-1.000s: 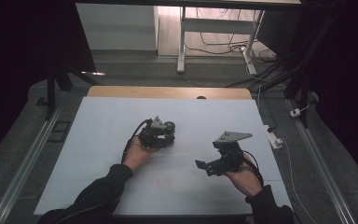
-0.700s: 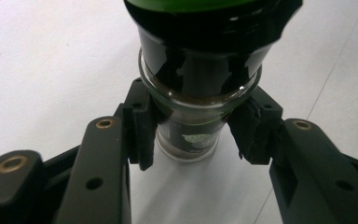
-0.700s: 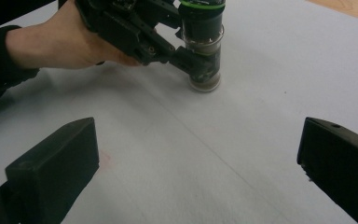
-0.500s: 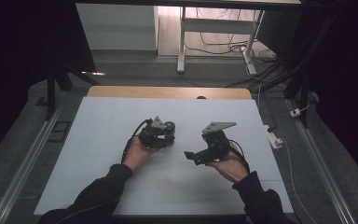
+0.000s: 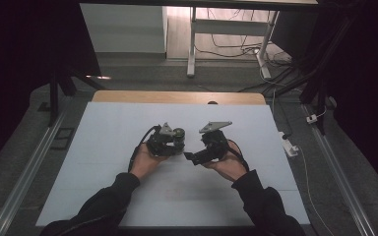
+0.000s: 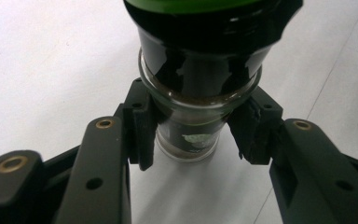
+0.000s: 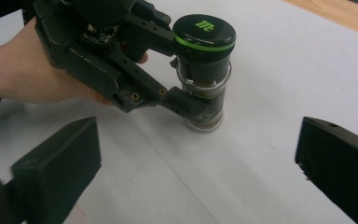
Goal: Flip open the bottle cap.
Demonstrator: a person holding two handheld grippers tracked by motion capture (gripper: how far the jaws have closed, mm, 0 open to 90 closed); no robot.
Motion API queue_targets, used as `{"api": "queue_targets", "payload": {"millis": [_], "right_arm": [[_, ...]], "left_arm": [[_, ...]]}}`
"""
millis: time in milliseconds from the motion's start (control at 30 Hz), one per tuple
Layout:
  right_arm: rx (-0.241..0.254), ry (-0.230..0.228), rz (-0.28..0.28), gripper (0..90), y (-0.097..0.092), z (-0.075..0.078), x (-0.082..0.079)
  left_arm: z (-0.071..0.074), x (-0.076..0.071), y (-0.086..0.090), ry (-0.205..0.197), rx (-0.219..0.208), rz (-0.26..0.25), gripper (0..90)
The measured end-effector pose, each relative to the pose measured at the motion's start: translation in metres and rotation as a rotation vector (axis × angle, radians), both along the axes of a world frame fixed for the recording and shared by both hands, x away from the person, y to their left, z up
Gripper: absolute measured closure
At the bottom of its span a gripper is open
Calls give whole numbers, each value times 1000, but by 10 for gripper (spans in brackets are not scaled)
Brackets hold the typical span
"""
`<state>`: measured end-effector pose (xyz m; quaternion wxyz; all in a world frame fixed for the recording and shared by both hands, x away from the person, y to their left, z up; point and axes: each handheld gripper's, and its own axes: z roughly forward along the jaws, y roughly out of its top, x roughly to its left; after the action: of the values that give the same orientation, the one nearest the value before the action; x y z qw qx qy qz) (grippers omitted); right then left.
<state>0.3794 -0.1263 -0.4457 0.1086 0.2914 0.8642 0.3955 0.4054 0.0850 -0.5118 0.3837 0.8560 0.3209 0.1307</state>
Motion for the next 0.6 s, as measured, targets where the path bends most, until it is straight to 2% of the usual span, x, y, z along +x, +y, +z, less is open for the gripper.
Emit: {"api": "queue_targets", "payload": {"millis": [67,267,467,600], "right_arm": [[0,-3,16,85,2,-1,2],[0,-16,43,390,6,-1,6],[9,30,59,692,11,-2,13],[7,32,73,859,15,-4,17]], "left_arm": [[0,0,0,0,0,0,540],[0,0,0,-2,-1,-1,540],[0,0,0,-1,0,-2,540],[0,0,0,0,1,-1,540]]}}
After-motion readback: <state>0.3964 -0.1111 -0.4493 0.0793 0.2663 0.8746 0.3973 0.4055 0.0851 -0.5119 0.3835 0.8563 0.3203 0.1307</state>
